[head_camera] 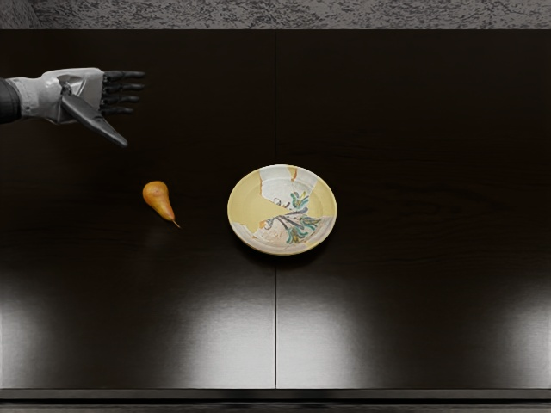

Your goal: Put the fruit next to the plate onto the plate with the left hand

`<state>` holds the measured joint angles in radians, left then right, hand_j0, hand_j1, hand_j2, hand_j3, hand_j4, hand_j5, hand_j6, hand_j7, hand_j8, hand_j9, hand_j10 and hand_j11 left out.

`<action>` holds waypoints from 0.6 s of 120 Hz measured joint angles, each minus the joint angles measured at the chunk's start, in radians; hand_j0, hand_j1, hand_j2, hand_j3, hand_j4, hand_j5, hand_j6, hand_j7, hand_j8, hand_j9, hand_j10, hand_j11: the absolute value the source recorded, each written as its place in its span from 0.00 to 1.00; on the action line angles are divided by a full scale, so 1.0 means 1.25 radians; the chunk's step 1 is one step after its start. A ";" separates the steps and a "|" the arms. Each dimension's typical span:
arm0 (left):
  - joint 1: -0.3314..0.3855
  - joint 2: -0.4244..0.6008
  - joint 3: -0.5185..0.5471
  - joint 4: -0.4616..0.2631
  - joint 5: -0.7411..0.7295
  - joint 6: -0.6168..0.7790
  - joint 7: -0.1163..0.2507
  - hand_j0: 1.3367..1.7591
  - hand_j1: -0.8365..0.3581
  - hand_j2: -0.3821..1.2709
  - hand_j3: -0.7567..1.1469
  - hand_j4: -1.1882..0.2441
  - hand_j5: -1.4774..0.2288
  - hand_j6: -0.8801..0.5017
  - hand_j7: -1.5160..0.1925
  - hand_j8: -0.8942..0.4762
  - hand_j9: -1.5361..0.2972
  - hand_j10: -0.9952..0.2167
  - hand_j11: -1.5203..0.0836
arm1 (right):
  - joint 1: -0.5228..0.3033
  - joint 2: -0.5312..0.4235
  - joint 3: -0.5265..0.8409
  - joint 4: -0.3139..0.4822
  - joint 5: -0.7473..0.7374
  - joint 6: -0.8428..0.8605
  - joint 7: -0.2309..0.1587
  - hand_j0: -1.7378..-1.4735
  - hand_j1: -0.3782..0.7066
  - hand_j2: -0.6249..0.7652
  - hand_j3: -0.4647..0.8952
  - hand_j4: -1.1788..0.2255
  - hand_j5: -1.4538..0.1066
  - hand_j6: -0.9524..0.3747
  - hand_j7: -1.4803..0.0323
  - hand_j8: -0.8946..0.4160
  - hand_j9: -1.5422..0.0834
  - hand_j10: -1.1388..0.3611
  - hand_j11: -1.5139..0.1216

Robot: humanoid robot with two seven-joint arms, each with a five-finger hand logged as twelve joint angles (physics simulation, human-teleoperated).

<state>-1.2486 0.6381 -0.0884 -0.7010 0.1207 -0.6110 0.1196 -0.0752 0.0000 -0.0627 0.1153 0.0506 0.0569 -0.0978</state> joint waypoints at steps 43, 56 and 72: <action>-0.029 0.002 -0.001 0.000 0.096 0.000 0.001 0.76 0.99 0.23 0.40 0.83 0.87 0.64 0.89 0.65 0.84 0.82 0.95 | 0.000 0.000 0.000 0.001 0.000 0.000 -0.002 0.30 0.05 0.45 0.34 0.82 0.91 0.70 0.96 0.66 0.93 0.74 0.91; -0.089 0.002 -0.002 -0.001 0.217 0.000 0.000 0.76 0.99 0.23 0.40 0.83 0.87 0.64 0.89 0.65 0.84 0.82 0.95 | 0.000 0.000 0.000 0.001 0.000 0.000 -0.003 0.30 0.05 0.45 0.34 0.82 0.91 0.70 0.96 0.66 0.93 0.74 0.91; -0.120 -0.002 -0.004 -0.026 0.362 0.000 -0.001 0.76 0.99 0.23 0.40 0.83 0.87 0.64 0.89 0.65 0.84 0.82 0.95 | 0.000 0.000 0.000 0.001 0.000 0.000 -0.004 0.30 0.05 0.45 0.34 0.82 0.91 0.70 0.96 0.66 0.93 0.74 0.91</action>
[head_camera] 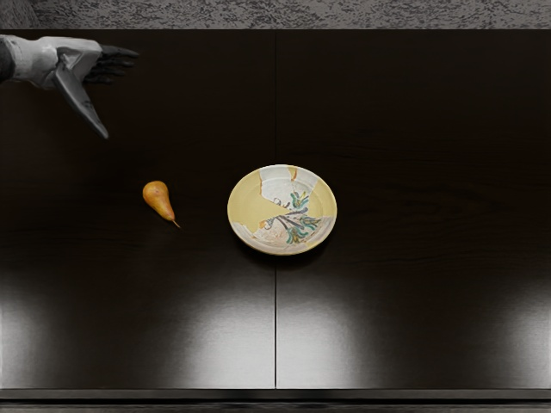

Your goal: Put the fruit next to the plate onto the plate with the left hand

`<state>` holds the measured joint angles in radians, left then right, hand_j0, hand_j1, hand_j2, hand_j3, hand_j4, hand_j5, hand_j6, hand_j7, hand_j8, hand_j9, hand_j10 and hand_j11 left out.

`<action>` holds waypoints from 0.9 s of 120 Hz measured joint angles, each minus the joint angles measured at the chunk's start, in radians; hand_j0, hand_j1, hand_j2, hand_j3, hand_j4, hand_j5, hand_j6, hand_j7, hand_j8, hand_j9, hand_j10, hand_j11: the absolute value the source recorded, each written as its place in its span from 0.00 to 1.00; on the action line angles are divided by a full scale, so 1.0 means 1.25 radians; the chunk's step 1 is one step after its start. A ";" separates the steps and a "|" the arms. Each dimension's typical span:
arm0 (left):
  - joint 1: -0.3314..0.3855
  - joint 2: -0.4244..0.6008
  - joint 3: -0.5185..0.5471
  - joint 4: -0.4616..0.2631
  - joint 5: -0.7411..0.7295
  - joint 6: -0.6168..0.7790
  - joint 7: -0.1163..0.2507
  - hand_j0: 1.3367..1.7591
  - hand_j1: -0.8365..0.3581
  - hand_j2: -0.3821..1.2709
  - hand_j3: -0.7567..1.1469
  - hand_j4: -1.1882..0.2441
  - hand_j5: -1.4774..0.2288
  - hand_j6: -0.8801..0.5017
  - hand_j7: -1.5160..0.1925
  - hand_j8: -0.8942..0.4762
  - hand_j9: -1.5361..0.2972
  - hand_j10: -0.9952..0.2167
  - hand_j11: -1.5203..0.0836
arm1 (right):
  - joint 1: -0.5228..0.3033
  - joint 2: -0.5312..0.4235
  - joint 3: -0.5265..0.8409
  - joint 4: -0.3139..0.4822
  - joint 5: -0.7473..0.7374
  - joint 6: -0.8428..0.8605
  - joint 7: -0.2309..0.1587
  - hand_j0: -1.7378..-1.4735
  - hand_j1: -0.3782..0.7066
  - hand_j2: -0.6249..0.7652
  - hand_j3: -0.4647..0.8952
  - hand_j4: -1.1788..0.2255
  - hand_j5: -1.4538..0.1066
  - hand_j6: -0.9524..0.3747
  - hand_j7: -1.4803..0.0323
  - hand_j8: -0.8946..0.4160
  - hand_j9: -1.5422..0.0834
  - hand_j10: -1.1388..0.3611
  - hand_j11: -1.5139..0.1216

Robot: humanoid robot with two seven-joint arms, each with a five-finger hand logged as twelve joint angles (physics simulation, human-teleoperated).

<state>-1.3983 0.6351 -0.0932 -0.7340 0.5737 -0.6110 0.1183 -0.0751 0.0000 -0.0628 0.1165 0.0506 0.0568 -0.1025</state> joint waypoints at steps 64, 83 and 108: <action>-0.016 -0.054 -0.001 -0.137 0.449 0.000 -0.002 0.76 0.99 0.23 0.40 0.83 0.87 0.63 0.89 0.65 0.84 0.82 0.95 | 0.000 0.000 0.000 0.000 0.000 0.000 0.000 0.30 0.05 0.45 0.34 0.82 0.91 0.70 0.96 0.66 0.93 0.74 0.91; -0.011 -0.047 0.001 -0.187 0.505 0.000 -0.003 0.76 0.99 0.23 0.40 0.83 0.87 0.63 0.89 0.65 0.84 0.82 0.95 | 0.000 0.000 0.000 0.000 0.000 0.000 0.000 0.30 0.05 0.45 0.34 0.82 0.91 0.70 0.96 0.66 0.93 0.74 0.91; -0.009 -0.031 0.027 -0.298 0.520 0.000 -0.003 0.76 0.99 0.23 0.40 0.83 0.87 0.63 0.89 0.65 0.84 0.82 0.95 | 0.000 0.000 0.000 0.000 0.000 0.000 0.000 0.30 0.05 0.45 0.34 0.82 0.91 0.70 0.96 0.66 0.93 0.74 0.91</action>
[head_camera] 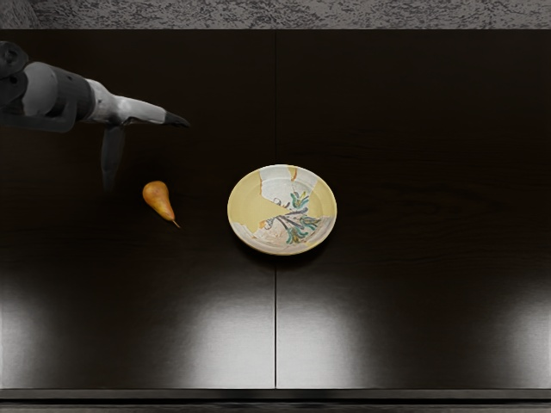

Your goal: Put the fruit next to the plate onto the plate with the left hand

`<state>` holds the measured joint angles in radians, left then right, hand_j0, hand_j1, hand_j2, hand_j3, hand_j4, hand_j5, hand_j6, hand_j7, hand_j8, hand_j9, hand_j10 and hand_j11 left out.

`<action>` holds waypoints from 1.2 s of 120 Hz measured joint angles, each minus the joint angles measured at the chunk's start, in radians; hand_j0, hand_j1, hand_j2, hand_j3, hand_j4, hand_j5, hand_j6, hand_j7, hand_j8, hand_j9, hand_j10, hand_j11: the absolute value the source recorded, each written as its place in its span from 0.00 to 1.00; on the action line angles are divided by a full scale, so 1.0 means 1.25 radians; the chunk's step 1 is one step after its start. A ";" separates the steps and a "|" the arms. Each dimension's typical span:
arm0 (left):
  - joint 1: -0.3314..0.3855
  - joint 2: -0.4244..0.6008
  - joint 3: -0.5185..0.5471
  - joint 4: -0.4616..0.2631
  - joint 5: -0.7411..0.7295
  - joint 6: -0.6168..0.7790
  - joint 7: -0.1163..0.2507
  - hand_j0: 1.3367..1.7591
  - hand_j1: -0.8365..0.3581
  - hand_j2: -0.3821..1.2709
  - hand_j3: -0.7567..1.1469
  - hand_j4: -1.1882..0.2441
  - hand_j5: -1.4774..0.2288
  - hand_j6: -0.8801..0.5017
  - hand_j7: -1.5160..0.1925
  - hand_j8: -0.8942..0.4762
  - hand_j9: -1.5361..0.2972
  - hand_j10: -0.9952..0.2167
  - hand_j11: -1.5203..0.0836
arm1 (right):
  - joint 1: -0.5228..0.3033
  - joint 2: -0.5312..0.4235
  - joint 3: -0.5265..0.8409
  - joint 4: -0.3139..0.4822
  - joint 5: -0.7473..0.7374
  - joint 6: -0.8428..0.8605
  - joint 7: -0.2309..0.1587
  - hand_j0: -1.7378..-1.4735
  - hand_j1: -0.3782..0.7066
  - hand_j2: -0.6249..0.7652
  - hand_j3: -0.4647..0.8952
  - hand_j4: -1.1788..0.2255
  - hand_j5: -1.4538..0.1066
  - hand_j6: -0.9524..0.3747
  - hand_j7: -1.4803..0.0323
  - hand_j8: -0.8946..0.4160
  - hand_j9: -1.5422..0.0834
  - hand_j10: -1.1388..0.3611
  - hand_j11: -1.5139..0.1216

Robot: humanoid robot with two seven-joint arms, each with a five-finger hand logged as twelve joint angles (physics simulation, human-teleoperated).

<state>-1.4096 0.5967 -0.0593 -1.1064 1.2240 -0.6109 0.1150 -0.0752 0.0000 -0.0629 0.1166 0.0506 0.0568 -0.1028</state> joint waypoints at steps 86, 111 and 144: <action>-0.005 -0.013 0.107 -0.104 0.149 0.000 0.004 0.76 0.99 0.23 0.40 0.83 0.87 0.63 0.89 0.65 0.84 0.82 0.95 | 0.000 0.000 0.000 0.000 0.000 0.000 0.000 0.30 0.05 0.45 0.34 0.82 0.91 0.70 0.96 0.66 0.93 0.74 0.91; -0.007 -0.013 0.115 -0.115 0.163 0.000 0.005 0.76 0.98 0.23 0.40 0.82 0.86 0.62 0.88 0.64 0.83 0.81 0.94 | 0.000 0.000 0.000 0.000 0.000 0.000 0.000 0.30 0.05 0.45 0.34 0.82 0.91 0.70 0.96 0.66 0.93 0.74 0.91; -0.011 -0.039 0.116 -0.120 0.174 0.000 0.013 0.76 0.93 0.24 0.40 0.78 0.82 0.59 0.84 0.60 0.79 0.76 0.89 | 0.000 0.000 0.000 0.000 0.000 0.000 0.000 0.30 0.05 0.45 0.34 0.82 0.91 0.70 0.96 0.66 0.93 0.74 0.91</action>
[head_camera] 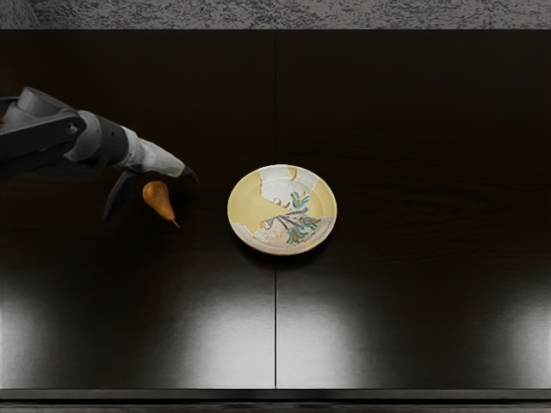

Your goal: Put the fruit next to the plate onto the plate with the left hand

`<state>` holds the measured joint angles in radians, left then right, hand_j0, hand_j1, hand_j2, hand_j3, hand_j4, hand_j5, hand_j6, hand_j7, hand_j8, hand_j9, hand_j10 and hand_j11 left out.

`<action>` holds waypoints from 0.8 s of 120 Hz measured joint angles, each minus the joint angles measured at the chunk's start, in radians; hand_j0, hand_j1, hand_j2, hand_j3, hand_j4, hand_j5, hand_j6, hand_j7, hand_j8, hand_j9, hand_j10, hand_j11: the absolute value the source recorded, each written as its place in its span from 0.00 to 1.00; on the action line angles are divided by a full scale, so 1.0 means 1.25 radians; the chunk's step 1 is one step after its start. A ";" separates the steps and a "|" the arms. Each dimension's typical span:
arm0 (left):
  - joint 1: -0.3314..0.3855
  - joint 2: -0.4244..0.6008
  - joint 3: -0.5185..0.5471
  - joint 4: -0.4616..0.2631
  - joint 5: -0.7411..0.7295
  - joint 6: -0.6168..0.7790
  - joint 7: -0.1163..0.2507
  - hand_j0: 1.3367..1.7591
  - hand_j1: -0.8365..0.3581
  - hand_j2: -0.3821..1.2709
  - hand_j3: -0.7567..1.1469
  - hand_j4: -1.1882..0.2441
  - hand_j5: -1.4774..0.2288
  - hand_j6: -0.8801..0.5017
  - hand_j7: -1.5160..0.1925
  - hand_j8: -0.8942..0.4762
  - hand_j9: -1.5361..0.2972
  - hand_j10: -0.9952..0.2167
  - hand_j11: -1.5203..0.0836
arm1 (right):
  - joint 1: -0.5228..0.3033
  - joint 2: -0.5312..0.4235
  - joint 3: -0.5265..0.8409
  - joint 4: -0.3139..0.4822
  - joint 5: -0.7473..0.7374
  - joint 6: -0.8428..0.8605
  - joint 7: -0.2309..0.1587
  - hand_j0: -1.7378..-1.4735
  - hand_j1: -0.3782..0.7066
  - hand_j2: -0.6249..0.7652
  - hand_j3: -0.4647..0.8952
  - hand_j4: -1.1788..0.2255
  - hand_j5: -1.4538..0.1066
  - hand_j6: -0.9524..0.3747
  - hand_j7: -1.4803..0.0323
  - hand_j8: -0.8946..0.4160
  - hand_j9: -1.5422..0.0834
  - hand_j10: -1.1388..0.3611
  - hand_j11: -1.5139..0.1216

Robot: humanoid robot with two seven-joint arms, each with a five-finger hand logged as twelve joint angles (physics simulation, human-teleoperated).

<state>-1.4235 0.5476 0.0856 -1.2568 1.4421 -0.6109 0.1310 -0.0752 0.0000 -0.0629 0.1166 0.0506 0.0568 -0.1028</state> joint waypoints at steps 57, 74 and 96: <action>0.006 -0.009 0.010 0.005 0.039 0.000 0.010 0.76 0.88 0.25 0.40 0.75 0.78 0.55 0.80 0.57 0.76 0.72 0.85 | 0.000 0.000 0.000 0.000 0.000 0.000 0.000 0.30 0.05 0.45 0.34 0.82 0.91 0.70 0.96 0.66 0.93 0.74 0.91; 0.010 -0.013 0.011 0.007 0.041 0.000 0.011 0.76 0.85 0.25 0.40 0.73 0.76 0.53 0.78 0.55 0.74 0.70 0.83 | 0.000 0.000 0.000 0.000 0.000 0.000 0.000 0.30 0.05 0.45 0.34 0.82 0.91 0.70 0.96 0.66 0.93 0.74 0.91; 0.007 -0.015 0.011 0.007 0.037 0.000 0.011 0.76 0.81 0.25 0.40 0.70 0.73 0.50 0.75 0.52 0.71 0.67 0.80 | 0.000 0.000 0.000 0.000 0.000 0.000 0.000 0.30 0.05 0.45 0.34 0.82 0.91 0.70 0.96 0.66 0.93 0.74 0.91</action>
<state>-1.4143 0.5292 0.0998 -1.2480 1.4885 -0.6109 0.1442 -0.0752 0.0000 -0.0629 0.1166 0.0506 0.0568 -0.1028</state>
